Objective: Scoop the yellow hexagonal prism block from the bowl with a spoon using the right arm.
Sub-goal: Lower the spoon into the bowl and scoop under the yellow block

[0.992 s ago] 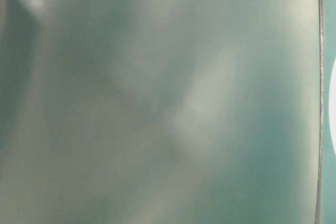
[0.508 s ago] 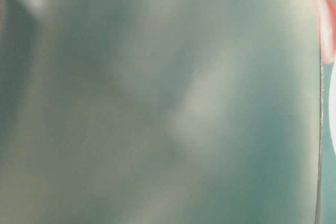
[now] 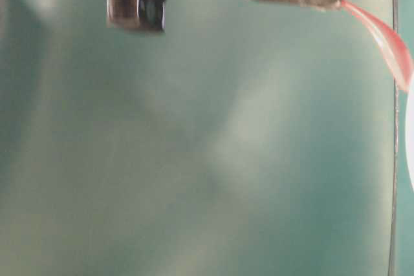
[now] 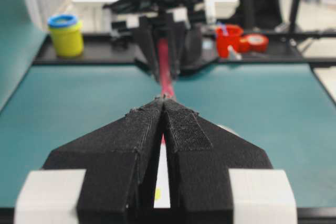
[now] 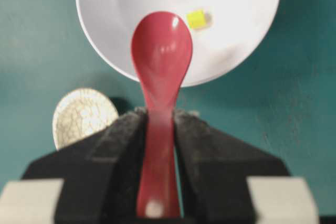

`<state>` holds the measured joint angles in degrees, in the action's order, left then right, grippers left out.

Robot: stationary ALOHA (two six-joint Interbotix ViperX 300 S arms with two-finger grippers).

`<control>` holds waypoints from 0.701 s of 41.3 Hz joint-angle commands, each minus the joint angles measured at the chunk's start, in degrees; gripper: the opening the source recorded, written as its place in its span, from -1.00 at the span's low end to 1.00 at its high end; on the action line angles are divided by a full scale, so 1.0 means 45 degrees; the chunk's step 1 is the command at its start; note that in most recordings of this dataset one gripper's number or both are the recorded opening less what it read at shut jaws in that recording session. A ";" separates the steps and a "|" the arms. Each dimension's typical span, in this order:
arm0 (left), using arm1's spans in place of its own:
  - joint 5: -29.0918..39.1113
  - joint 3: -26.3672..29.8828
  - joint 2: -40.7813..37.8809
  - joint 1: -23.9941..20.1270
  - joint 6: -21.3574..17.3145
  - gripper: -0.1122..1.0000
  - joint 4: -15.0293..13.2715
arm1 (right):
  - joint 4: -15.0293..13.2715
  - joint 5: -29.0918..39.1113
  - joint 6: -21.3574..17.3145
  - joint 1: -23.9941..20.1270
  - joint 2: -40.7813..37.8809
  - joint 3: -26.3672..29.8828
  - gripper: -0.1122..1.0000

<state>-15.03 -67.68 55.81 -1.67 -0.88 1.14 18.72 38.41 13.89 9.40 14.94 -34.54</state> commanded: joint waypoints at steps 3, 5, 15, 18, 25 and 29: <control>-0.0156 0.0312 -0.0156 -0.0078 -0.0020 -0.81 0.0039 | -0.0605 0.1621 -0.0078 0.0098 -0.1055 0.1602 -0.39; -0.0156 0.0312 -0.0156 -0.0078 -0.0020 -0.81 0.0039 | -0.0879 0.2188 -0.0078 0.0098 -0.1465 0.2109 -0.39; -0.0156 0.0312 -0.0156 -0.0098 -0.0020 -0.81 0.0039 | -0.2109 0.3672 -0.0078 0.0098 -0.2813 0.3691 -0.39; -0.0156 0.0312 -0.0156 -0.0098 -0.0020 -0.81 0.0039 | -0.2207 0.3848 -0.0078 0.0098 -0.3066 0.3906 -0.39; -0.0156 0.0312 -0.0156 -0.0098 -0.0020 -0.81 0.0039 | -0.2246 0.3867 -0.0059 0.0098 -0.3613 0.4141 -0.39; -0.0156 0.0312 -0.0156 -0.0098 -0.0020 -0.81 0.0039 | -0.2246 0.3867 -0.0039 0.0098 -0.3809 0.4180 -0.39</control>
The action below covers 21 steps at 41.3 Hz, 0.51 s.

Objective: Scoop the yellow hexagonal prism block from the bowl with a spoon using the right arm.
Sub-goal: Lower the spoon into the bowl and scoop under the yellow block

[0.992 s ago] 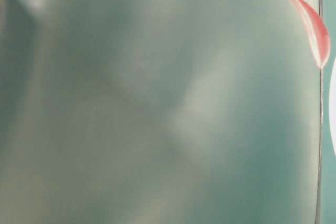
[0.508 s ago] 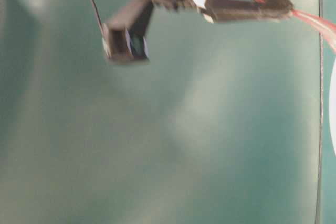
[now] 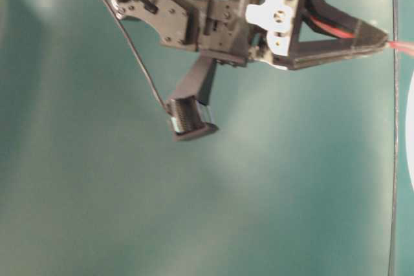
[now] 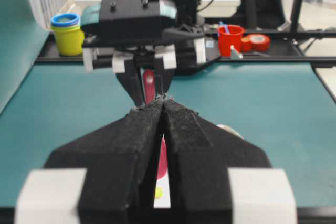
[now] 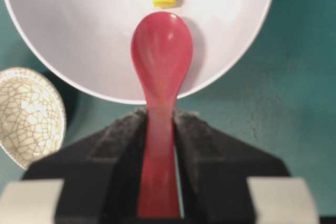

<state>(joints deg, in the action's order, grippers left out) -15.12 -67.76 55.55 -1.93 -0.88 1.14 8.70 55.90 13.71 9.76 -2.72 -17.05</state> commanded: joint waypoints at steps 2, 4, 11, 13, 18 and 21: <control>-0.0137 0.0332 -0.0098 -0.0039 -0.0020 -0.81 0.0039 | -0.0020 -0.0020 0.0000 0.0020 0.0059 0.0293 -0.39; -0.0137 0.0332 -0.0098 -0.0039 -0.0020 -0.81 0.0039 | 0.0000 -0.0020 -0.0020 0.0020 0.0000 0.0293 -0.39; -0.0137 0.0332 -0.0098 -0.0078 -0.0020 -0.81 0.0039 | 0.0000 -0.0215 -0.0020 -0.0039 -0.0137 0.0293 -0.38; -0.0137 0.0332 -0.0098 -0.0117 -0.0020 -0.81 0.0039 | 0.0020 -0.0313 -0.0020 -0.0059 -0.0195 0.0313 -0.39; -0.0137 0.0332 -0.0098 -0.0156 -0.0020 -0.81 0.0039 | 0.0020 -0.0508 0.0000 -0.0156 -0.0391 0.0313 -0.39; -0.0137 0.0332 -0.0078 -0.0137 -0.0020 -0.81 0.0039 | 0.0039 -0.0625 0.0000 -0.0234 -0.0488 0.0371 -0.39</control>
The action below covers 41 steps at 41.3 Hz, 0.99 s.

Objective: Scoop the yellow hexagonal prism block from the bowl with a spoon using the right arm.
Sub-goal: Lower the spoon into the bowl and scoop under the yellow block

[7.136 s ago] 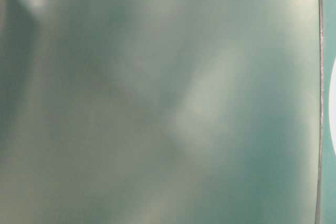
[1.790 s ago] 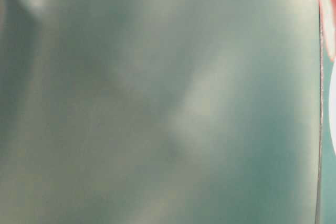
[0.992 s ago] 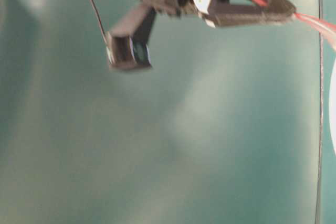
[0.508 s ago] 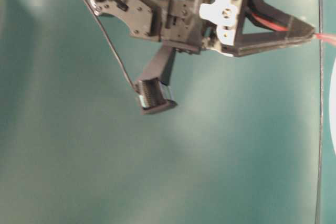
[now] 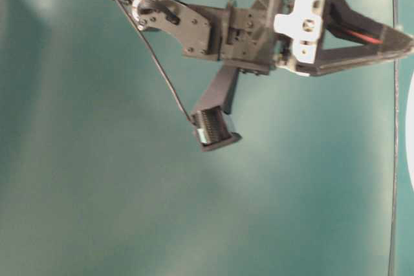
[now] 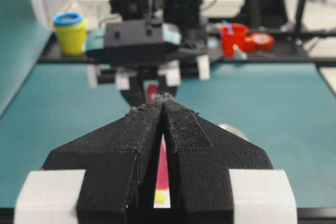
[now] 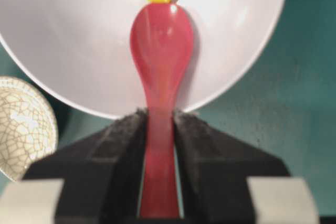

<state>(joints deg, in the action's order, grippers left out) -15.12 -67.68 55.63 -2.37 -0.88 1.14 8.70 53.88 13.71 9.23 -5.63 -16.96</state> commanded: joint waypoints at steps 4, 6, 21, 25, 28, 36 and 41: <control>-0.0137 0.0312 -0.0098 -0.0039 -0.0020 -0.81 0.0039 | 0.0078 -0.0352 0.0000 -0.0195 0.0059 0.0430 -0.39; -0.0137 0.0312 -0.0098 -0.0059 -0.0020 -0.81 0.0039 | 0.0117 -0.0449 0.0000 -0.0234 0.0000 0.0488 -0.39; -0.0137 0.0312 -0.0078 -0.0059 -0.0020 -0.81 0.0039 | 0.0430 -0.1816 0.0020 -0.0488 -0.0254 0.0703 -0.39; -0.0137 0.0312 -0.0059 -0.0059 -0.0020 -0.81 0.0039 | 0.0469 -0.2148 0.0039 -0.0469 -0.0313 0.0781 -0.39; -0.0137 0.0312 -0.0059 -0.0059 -0.0020 -0.81 0.0039 | 0.0488 -0.2461 0.0020 -0.0488 -0.0332 0.0840 -0.39; -0.0137 0.0312 -0.0039 -0.0059 -0.0020 -0.81 0.0039 | 0.0742 -0.3008 0.0020 -0.0488 -0.0332 0.0840 -0.39; -0.0117 0.0312 -0.0020 -0.0059 -0.0020 -0.81 0.0039 | 0.0840 -0.3164 0.0039 -0.0488 -0.0332 0.0840 -0.39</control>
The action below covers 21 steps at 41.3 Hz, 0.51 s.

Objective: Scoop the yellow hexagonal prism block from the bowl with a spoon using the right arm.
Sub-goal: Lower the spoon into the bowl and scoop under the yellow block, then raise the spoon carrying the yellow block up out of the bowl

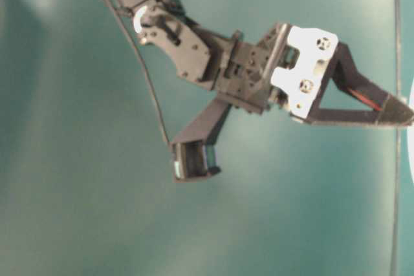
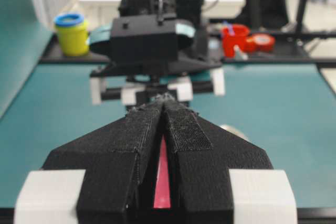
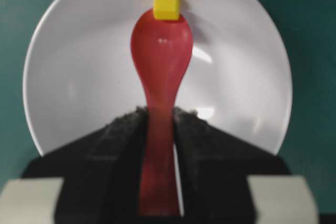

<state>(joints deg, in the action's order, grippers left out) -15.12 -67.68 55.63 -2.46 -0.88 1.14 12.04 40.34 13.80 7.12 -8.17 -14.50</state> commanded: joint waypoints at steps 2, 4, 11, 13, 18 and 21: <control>-0.0137 0.0332 -0.0020 -0.0039 -0.0020 -0.81 0.0039 | 0.0117 -0.0215 0.0020 -0.0020 0.0234 0.0293 -0.39; -0.0137 0.0312 -0.0020 -0.0039 -0.0020 -0.81 0.0039 | 0.0098 -0.0293 0.0000 -0.0020 0.0254 0.0293 -0.38; -0.0137 0.0332 -0.0020 -0.0020 -0.0020 -0.81 0.0039 | 0.0098 -0.0449 0.0000 -0.0020 0.0352 0.0293 -0.39; -0.0137 0.0332 0.0000 -0.0020 -0.0020 -0.81 0.0039 | 0.0098 -0.0488 0.0000 -0.0020 0.0391 0.0254 -0.39; -0.0137 0.0332 0.0000 -0.0020 -0.0020 -0.81 0.0039 | 0.0098 -0.0566 -0.0039 -0.0020 0.0488 0.0156 -0.39; -0.0137 0.0332 0.0000 -0.0039 -0.0020 -0.81 0.0059 | 0.0098 -0.0703 -0.0039 -0.0020 0.0547 0.0098 -0.39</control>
<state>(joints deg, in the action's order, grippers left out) -15.12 -67.76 55.90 -2.46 -0.88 1.23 12.30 38.14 13.71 7.21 -8.00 -14.50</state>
